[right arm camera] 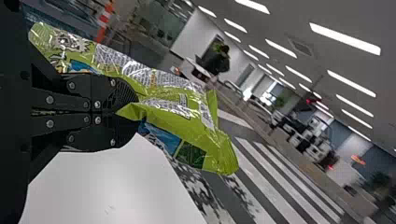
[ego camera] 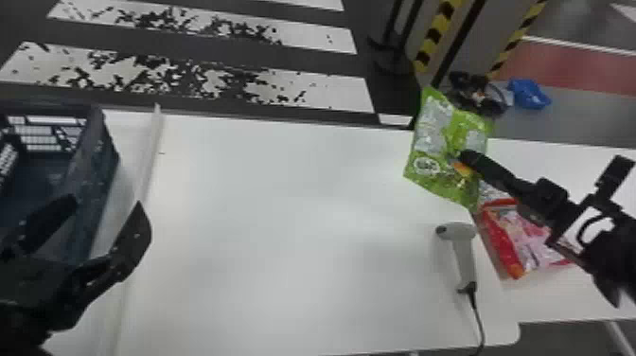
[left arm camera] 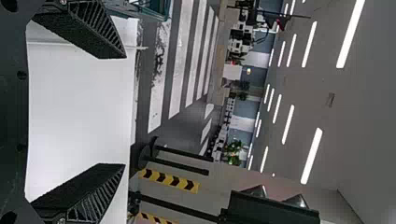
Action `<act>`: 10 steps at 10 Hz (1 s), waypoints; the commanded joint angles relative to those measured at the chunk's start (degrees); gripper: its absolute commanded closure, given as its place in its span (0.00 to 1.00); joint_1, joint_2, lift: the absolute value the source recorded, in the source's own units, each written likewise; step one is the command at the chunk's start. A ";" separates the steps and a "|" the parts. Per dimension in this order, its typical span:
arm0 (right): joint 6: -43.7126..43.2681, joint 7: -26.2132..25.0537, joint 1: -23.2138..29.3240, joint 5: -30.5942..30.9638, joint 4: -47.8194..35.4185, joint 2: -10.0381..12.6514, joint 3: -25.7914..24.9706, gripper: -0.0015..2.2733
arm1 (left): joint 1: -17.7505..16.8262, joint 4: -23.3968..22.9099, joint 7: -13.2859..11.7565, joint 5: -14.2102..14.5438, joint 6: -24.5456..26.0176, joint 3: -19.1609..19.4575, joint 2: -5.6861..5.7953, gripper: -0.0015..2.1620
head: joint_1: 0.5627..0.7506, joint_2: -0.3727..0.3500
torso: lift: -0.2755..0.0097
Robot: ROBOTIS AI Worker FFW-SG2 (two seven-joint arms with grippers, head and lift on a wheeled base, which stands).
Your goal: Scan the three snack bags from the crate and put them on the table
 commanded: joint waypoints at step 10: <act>-35.17 -56.68 -2.95 6.15 19.42 0.17 6.69 0.17 | 0.13 -0.65 -0.09 0.16 1.23 0.40 1.52 0.02 | 0.70 0.03 | 0.64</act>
